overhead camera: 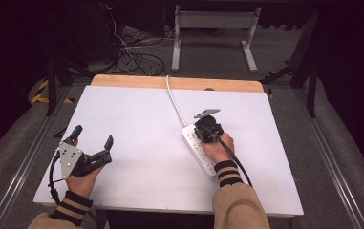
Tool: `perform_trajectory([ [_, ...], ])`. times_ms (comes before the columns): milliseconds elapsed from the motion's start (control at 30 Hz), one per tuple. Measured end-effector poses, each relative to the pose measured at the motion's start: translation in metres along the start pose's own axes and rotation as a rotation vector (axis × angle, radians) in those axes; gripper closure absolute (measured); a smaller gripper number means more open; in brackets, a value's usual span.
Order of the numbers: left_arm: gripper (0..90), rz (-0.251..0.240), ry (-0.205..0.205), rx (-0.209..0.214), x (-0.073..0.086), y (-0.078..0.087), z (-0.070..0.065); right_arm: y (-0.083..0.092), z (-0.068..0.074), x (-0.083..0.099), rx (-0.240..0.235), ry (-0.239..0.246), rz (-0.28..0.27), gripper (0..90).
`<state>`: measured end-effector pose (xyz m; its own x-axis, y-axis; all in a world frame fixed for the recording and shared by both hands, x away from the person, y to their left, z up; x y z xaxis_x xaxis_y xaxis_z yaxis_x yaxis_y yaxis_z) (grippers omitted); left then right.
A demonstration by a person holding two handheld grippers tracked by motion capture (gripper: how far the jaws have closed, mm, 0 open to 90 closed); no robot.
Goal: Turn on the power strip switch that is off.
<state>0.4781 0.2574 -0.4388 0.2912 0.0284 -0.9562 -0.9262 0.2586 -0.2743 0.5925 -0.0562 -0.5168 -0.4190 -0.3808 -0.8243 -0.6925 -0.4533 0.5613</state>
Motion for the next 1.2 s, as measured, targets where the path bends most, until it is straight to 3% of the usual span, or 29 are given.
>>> perform_trajectory([
  [233, 1.7, -0.004, -0.005, -0.004, -0.001, 0.001, 0.001, 0.002, -0.003, 0.003, 0.005, -0.019, -0.005, 90.0],
  [300, 1.7, -0.004, -0.004, -0.004, -0.001, 0.001, 0.001, 0.004, -0.008, 0.004, 0.043, -0.005, -0.002, 90.0],
  [433, 1.7, -0.003, -0.002, -0.003, 0.0, 0.0, 0.0, 0.007, -0.011, 0.007, 0.002, -0.044, -0.027, 90.0],
  [600, 1.8, -0.001, -0.003, 0.0, 0.0, -0.001, -0.001, 0.007, -0.009, 0.007, 0.026, -0.003, -0.022, 90.0],
  [833, 1.9, 0.004, 0.001, 0.007, 0.002, -0.003, -0.002, 0.007, -0.009, 0.007, 0.031, 0.016, -0.035, 90.0],
  [1033, 1.9, 0.002, 0.0, 0.009, 0.002, -0.003, -0.002, 0.005, -0.012, 0.007, 0.047, -0.001, -0.095, 90.0],
  [1200, 2.0, 0.006, 0.0, 0.007, 0.003, -0.003, -0.002, 0.006, -0.005, 0.002, -0.001, -0.011, -0.144, 90.0],
])
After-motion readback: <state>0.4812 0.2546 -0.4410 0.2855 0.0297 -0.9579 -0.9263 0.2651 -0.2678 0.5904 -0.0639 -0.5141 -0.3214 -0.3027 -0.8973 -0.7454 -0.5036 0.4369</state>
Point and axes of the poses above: each handheld gripper's, and its own axes: y roughly backward along the jaws, x roughly out of its underside, z roughly to its left, the point moved 9 cm from there along -y, roughly forward along the jaws, and after that the axes turned 13 degrees about -z, right-handed, at the moved point
